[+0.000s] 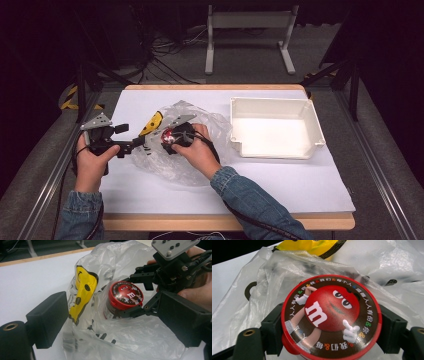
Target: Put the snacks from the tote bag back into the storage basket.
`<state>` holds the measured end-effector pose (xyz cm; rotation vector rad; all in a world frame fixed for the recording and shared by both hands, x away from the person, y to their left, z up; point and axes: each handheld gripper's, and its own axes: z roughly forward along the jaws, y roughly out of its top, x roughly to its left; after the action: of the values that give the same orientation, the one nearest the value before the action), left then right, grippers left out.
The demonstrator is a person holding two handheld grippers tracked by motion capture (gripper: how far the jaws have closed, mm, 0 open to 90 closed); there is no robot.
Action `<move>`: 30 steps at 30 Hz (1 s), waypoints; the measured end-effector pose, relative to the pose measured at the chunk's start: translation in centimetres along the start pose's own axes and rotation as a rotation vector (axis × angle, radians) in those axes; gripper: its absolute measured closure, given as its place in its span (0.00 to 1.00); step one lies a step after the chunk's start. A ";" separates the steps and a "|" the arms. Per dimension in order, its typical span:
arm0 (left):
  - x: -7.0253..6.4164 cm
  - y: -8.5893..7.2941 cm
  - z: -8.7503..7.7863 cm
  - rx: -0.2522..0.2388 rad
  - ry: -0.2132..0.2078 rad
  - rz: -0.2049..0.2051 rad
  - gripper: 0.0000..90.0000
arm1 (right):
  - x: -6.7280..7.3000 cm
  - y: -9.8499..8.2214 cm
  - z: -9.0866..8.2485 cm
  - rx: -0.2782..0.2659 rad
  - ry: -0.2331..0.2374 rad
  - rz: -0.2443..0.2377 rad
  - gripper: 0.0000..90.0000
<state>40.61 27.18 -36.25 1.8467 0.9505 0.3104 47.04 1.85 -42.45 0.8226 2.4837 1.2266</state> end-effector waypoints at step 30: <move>0.1 0.4 -0.4 0.006 -0.011 0.036 0.13 | 0.1 3.6 -5.2 -0.051 0.030 -0.089 0.27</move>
<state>40.62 27.48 -35.75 1.8714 0.9125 0.3198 45.95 0.32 -36.45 0.6790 2.4721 1.2751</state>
